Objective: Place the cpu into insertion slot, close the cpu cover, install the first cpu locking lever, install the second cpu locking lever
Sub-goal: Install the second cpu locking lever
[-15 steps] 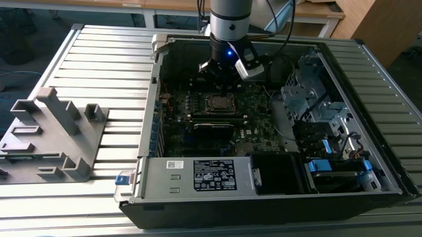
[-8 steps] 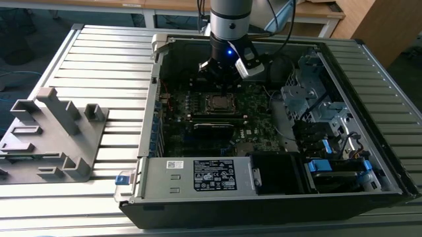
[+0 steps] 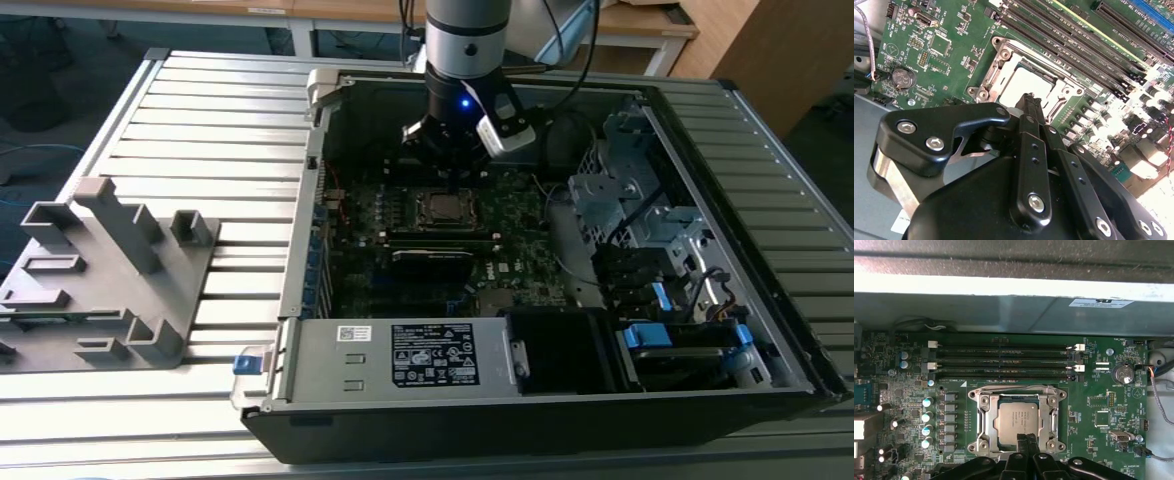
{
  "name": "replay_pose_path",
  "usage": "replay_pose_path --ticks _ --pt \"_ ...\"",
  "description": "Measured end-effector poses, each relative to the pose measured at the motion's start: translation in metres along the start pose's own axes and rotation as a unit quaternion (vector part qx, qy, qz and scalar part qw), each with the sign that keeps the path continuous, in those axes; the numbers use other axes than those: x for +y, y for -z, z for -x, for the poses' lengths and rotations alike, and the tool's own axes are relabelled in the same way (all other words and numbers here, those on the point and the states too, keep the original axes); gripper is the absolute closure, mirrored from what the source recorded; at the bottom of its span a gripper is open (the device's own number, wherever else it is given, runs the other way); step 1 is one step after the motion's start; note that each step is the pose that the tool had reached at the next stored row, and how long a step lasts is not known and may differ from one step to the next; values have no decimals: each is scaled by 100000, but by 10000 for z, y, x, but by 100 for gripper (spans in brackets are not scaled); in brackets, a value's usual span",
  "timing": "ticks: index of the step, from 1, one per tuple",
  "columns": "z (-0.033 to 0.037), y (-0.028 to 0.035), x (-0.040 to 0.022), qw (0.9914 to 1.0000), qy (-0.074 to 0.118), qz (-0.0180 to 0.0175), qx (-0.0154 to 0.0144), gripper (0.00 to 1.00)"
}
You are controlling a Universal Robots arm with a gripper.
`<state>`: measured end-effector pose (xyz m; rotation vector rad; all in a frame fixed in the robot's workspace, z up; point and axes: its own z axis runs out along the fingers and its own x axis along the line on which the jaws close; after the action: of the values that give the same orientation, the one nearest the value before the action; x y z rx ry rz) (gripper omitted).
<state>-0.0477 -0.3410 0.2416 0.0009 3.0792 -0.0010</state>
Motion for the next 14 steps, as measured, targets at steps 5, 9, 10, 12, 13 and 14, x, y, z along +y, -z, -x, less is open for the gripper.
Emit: replay_pose_path --ticks 5,9,10,12,13,14 --pt "1 10 0 100000 1 0 -1 89" --pt "1 19 0 100000 1 9 -5 89" --pt "2 22 0 100000 2 10 -8 89" --pt "2 28 0 100000 0 6 -3 89" --pt "2 30 0 100000 3 4 -3 89" --pt "2 32 0 100000 3 2 -2 89"
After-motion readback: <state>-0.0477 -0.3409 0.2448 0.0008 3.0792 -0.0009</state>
